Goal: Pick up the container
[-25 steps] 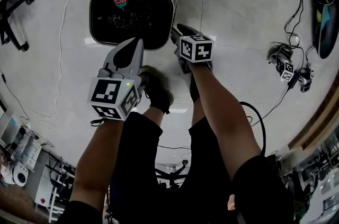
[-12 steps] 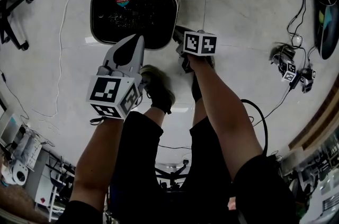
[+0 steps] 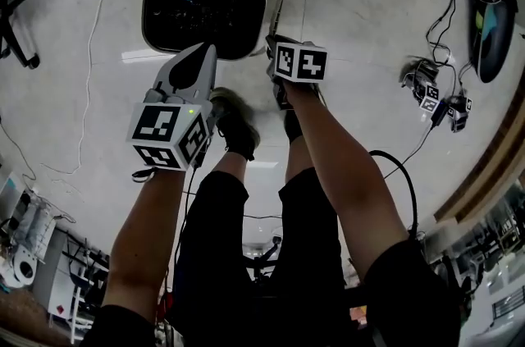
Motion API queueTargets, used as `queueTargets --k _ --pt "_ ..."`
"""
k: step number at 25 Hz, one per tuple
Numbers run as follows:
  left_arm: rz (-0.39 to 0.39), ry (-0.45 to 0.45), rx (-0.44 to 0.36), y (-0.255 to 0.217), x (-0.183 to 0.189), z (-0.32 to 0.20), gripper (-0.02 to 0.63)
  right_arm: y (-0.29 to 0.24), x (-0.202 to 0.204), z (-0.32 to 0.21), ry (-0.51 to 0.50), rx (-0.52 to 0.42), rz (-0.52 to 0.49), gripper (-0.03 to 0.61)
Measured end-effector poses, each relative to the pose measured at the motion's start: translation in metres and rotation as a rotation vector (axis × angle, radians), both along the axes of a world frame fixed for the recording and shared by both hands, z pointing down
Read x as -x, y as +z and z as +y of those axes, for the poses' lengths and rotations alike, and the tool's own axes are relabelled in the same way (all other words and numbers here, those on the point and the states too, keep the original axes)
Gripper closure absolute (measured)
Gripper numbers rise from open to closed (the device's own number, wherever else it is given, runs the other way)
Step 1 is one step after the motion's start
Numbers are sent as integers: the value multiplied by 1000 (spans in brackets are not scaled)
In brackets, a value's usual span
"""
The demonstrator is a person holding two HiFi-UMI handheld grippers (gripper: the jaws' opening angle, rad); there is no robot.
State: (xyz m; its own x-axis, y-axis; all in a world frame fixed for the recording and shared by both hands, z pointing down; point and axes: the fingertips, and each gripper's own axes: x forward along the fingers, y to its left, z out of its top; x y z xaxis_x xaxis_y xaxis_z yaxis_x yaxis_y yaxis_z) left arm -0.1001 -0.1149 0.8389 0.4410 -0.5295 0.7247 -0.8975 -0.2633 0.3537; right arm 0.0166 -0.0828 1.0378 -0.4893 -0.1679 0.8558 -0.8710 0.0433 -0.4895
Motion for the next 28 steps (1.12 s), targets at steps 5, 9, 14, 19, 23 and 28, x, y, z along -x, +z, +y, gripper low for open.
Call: queueTargets --k 5,9,14,19,23,28 --pt "-20 -4 -9 -13 -1 -12 604 -41 -10 2 35 8 47 522" --pt "29 -61 39 -12 -4 -18 604 -70 -12 2 10 -10 79 522" --pt "75 25 70 -8 -31 -26 604 -101 -6 2 -5 -28 96 523" --pt "149 85 126 17 -58 -35 603 -120 2 -1 5 -94 89 524" --pt "184 134 149 34 -77 -38 524 -131 7 0 3 -129 83 525" --pt "271 138 215 47 -94 -39 457 -146 13 -3 -20 -171 35 525"
